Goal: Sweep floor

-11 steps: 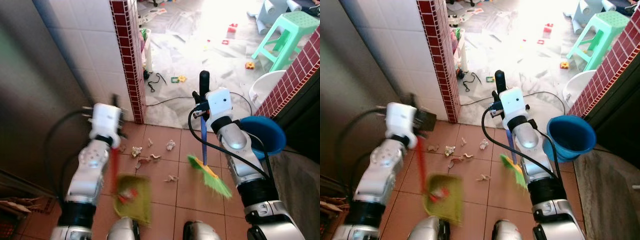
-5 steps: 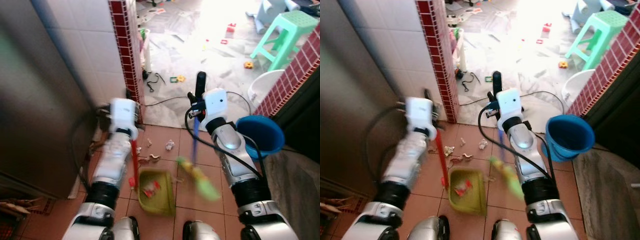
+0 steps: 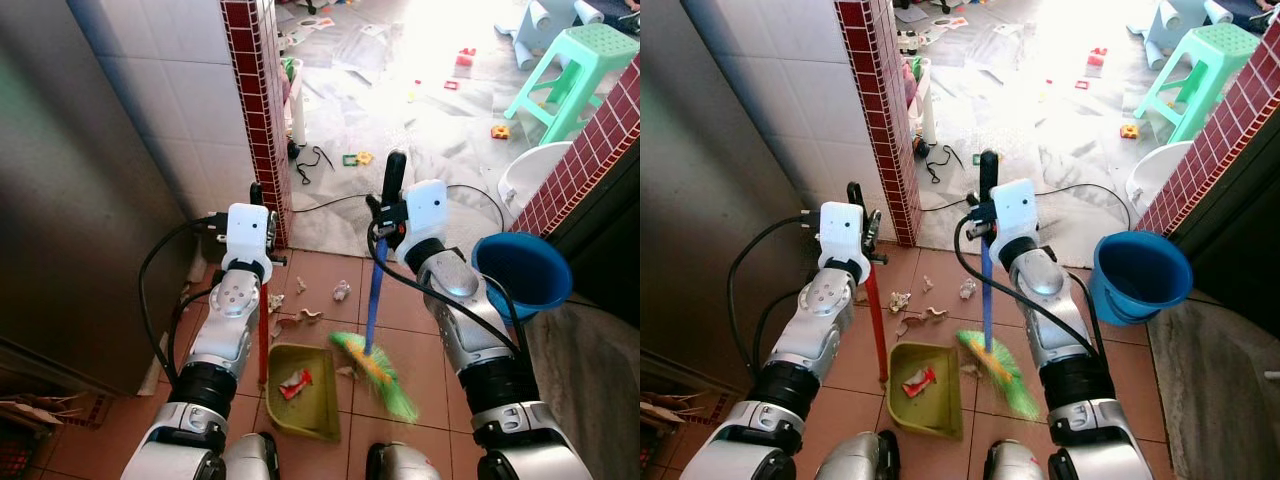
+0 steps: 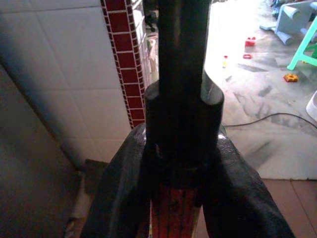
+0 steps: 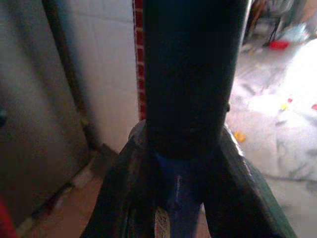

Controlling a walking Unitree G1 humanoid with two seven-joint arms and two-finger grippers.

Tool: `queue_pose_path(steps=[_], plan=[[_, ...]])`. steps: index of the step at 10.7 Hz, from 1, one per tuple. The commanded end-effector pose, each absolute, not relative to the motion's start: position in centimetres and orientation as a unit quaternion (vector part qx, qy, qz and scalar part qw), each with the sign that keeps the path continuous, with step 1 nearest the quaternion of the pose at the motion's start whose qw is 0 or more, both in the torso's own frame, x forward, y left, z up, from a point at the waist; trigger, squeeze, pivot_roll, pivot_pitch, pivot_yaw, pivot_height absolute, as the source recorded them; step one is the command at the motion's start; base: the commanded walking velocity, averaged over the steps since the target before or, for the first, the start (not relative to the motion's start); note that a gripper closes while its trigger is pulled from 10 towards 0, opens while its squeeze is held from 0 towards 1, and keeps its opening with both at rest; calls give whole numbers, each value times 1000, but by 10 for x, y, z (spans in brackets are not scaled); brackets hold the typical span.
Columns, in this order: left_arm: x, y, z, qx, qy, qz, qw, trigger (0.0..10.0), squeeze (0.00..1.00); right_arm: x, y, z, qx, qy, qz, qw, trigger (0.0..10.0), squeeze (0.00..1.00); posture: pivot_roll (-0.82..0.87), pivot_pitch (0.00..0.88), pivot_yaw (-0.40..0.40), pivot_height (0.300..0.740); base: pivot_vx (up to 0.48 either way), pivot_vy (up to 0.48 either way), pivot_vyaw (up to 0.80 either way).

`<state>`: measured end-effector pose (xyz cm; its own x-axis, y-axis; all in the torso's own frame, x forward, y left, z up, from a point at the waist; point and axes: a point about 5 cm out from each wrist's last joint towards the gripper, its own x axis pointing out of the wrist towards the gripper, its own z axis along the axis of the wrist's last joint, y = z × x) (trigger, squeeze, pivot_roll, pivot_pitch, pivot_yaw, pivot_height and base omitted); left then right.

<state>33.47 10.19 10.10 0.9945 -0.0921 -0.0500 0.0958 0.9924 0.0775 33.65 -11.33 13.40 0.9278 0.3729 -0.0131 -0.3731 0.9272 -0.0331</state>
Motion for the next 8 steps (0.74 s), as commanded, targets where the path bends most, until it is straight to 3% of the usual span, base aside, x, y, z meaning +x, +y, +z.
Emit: queue_pose_path(steps=[1, 3, 5, 8], plan=[[338, 102, 106, 51, 11, -45, 998, 10000, 0, 336, -101, 143, 38, 11, 219, 975, 10000, 0, -43, 92, 61, 740, 0, 0, 0], [338, 99, 104, 47, 14, -49, 998, 10000, 0, 335, -93, 168, 177, -1, 251, 952, 10000, 0, -48, 91, 63, 740, 0, 0, 0], [338, 97, 103, 42, 16, -52, 998, 10000, 0, 339, -98, 196, 231, -51, 260, 936, 10000, 0, -49, 93, 60, 740, 0, 0, 0], [336, 95, 99, 19, 28, -66, 997, 10000, 0, 343, -119, 224, 127, -132, 226, 957, 10000, 0, -49, 90, 59, 740, 0, 0, 0]])
